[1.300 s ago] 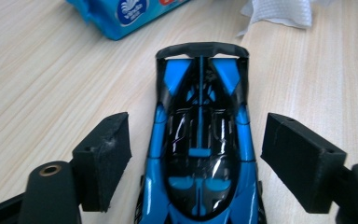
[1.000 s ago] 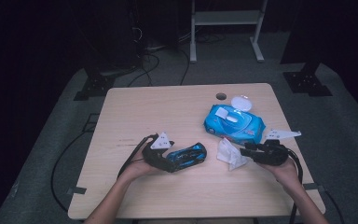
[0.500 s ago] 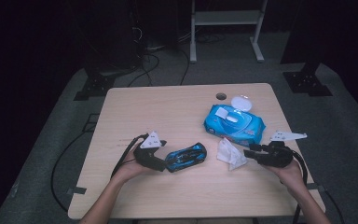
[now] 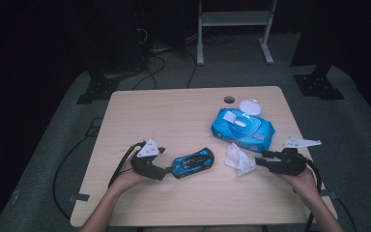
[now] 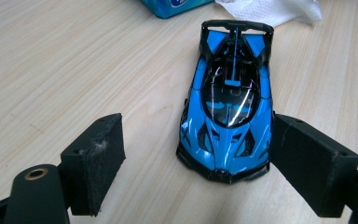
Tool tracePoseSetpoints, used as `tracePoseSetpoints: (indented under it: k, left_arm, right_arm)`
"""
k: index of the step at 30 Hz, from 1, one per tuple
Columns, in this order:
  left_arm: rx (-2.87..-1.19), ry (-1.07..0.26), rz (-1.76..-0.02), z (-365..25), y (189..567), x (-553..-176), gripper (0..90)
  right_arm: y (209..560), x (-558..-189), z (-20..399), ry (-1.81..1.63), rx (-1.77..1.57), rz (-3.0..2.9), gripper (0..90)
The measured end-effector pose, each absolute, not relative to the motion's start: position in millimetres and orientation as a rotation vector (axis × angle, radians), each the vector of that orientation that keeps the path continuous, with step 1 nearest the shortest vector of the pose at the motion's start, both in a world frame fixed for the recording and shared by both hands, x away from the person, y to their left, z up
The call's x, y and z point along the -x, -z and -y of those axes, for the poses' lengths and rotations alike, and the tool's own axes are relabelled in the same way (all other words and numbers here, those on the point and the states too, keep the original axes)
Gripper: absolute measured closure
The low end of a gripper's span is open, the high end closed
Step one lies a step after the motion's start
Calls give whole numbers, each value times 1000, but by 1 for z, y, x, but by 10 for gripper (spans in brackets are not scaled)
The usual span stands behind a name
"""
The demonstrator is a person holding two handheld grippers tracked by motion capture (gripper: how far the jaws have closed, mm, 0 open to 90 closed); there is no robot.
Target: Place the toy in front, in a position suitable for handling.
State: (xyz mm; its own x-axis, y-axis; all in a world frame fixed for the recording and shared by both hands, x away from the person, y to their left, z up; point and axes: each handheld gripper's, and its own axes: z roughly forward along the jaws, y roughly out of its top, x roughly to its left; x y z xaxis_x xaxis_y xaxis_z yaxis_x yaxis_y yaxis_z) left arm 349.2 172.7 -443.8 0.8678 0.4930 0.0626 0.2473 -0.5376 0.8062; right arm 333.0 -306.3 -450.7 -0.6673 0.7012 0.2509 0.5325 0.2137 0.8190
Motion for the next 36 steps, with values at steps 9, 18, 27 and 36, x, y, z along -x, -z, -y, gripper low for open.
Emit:
tracePoseSetpoints:
  k: [9,18,27,36]
  left_arm:
    - [-2150,-349,-559,-182,450,-343,171]
    - [-2123,-340,-596,-189,457,-340,160]
    - [-2051,-337,-672,-200,461,-335,110]
    - [-2049,-345,-703,-202,465,-338,96]
  right_arm:
    - [455,-330,308,-1450,-1194,-2298,418]
    - [459,-327,308,-1464,-1202,-2283,369]
    - [459,-321,308,-1505,-1200,-2214,338]
    - [463,-319,308,-1485,-1200,-2220,322]
